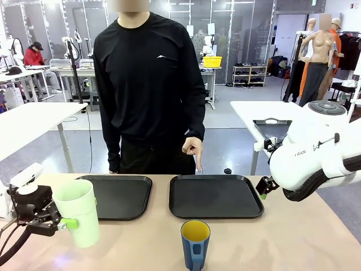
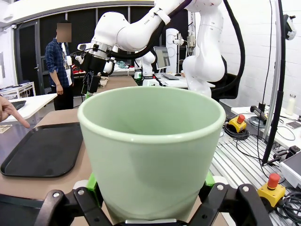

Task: Sort and store the cups by type.
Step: Place the picked Reusable plastic cup into the Flat Tray indicated by the person.

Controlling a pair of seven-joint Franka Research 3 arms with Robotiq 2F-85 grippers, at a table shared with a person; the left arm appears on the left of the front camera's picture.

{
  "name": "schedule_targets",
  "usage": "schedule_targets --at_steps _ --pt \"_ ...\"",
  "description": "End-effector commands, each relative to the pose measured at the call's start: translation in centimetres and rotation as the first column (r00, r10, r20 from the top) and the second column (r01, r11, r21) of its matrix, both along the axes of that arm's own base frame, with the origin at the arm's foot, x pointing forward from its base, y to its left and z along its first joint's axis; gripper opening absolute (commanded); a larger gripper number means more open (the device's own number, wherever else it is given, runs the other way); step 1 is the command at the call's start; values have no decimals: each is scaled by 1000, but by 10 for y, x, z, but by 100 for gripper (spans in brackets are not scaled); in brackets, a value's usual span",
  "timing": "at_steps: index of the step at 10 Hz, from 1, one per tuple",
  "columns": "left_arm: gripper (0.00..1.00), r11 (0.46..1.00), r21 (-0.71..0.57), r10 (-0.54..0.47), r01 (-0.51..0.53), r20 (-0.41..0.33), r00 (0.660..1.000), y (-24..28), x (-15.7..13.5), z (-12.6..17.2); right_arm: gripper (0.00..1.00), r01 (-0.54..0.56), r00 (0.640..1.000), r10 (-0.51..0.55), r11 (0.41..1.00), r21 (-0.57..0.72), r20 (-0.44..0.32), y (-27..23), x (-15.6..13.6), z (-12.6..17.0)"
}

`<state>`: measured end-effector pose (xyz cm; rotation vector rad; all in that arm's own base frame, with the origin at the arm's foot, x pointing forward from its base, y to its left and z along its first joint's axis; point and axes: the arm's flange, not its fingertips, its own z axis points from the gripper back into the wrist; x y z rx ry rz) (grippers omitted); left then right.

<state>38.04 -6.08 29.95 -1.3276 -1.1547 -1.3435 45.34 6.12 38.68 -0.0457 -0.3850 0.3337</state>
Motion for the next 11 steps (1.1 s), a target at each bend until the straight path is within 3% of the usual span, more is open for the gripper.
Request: schedule_targets --at_steps 1,2,6,11 --pt "30 1000 -2 2 -2 12 1000 1 1 1 100 3 1000 -3 1000 0 -1 -1 1 0" --pt "87 1000 0 0 0 0 1000 0 0 0 100 3 1000 -3 1000 0 -1 -1 1 0" --pt "87 1000 -7 10 -9 62 998 -32 52 4 100 3 1000 -3 1000 0 -1 -1 1 0" --pt "87 999 6 -55 54 58 997 -117 115 10 100 3 1000 -3 1000 0 -1 -1 1 0"
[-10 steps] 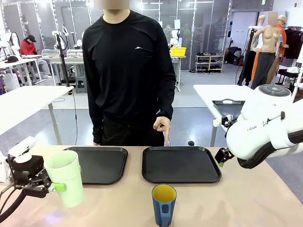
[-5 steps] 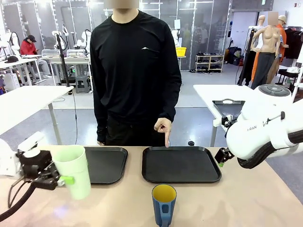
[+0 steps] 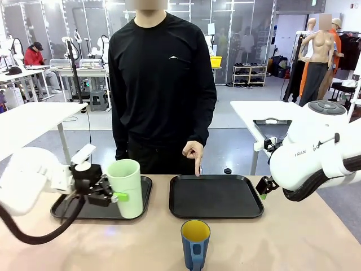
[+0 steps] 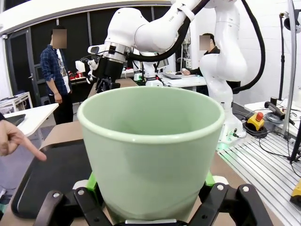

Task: Sort and store the cups by type.
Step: Place the picked Reusable plastic cup into the Flat Tray indicated by the person.

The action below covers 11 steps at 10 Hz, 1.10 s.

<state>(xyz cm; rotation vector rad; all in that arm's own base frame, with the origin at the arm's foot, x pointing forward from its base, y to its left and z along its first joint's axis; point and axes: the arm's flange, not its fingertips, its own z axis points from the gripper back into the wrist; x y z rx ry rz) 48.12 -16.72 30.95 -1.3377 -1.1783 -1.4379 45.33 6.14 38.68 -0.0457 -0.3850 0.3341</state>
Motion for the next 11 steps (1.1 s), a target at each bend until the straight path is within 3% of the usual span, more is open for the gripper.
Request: schedule_targets --at_steps 1,8,11 --pt "87 1000 20 -2 2 -9 1000 -28 22 1 100 3 1000 -3 1000 0 -1 -1 1 0" --pt "87 997 6 77 -78 60 995 -129 80 7 100 3 1000 -3 1000 0 -1 -1 1 0" --pt "87 998 -5 62 -62 35 997 -157 97 3 100 3 1000 -3 1000 0 -1 -1 1 0"
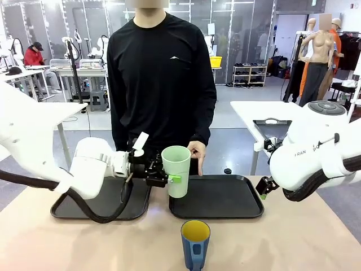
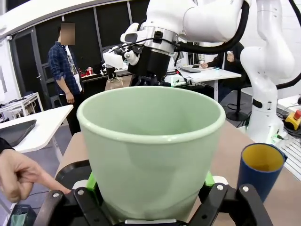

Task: Sort and store the cups by type.
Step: Place the picked Reusable plastic cup into the Flat Tray indicated by the person.

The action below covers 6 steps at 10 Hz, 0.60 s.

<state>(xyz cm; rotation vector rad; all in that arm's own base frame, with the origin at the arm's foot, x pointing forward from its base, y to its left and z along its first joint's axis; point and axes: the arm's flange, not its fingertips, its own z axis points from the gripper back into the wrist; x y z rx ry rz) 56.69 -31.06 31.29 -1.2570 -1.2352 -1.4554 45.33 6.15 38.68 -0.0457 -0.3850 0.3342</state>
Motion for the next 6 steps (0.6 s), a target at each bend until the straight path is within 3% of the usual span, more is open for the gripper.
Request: schedule_targets --at_steps 1,3,4,6 --pt "87 1000 -12 2 -2 -29 1000 -24 12 -4 100 3 1000 -3 1000 0 -1 -2 1 0" --pt "87 1000 -3 5 -5 -32 999 -40 13 -11 100 3 1000 -3 1000 0 -1 -2 1 0" --pt "87 999 -10 -43 43 -28 999 -41 15 -13 100 3 1000 -3 1000 0 -1 -2 1 0" --pt "87 1000 -3 -24 24 -15 1000 -30 3 -12 100 3 1000 -3 1000 0 -1 -2 1 0"
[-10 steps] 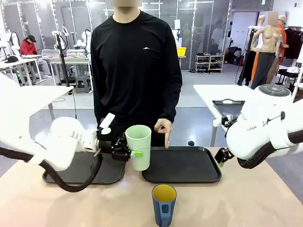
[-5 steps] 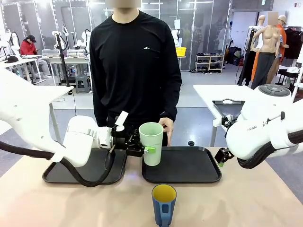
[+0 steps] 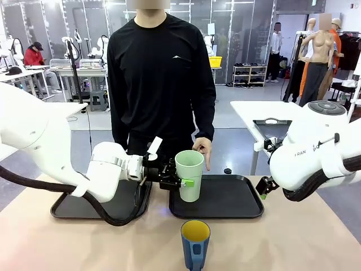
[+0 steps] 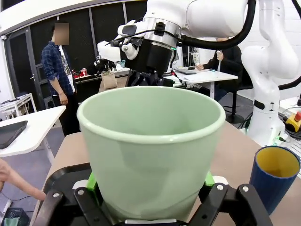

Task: Sort and store the cups by type.
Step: Place the picked Reusable plastic cup into the Flat Tray indicated by the person.

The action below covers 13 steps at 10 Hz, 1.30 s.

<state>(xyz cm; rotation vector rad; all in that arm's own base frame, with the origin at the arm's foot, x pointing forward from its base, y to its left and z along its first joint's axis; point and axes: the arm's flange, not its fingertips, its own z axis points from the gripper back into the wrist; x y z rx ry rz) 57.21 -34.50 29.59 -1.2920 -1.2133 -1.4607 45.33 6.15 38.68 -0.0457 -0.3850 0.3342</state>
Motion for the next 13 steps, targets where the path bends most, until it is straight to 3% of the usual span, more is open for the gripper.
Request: schedule_targets --at_steps 1,4,13 --pt "87 1000 1 4 -4 2 1000 5 -2 5 100 3 1000 -3 1000 0 -1 -2 1 0" --pt "87 1000 0 4 -4 1 1000 2 1 0 100 3 1000 -3 1000 0 -1 -2 1 0" --pt "87 992 -18 125 -125 -18 992 -48 49 -22 100 3 1000 -3 1000 0 -1 -2 1 0"
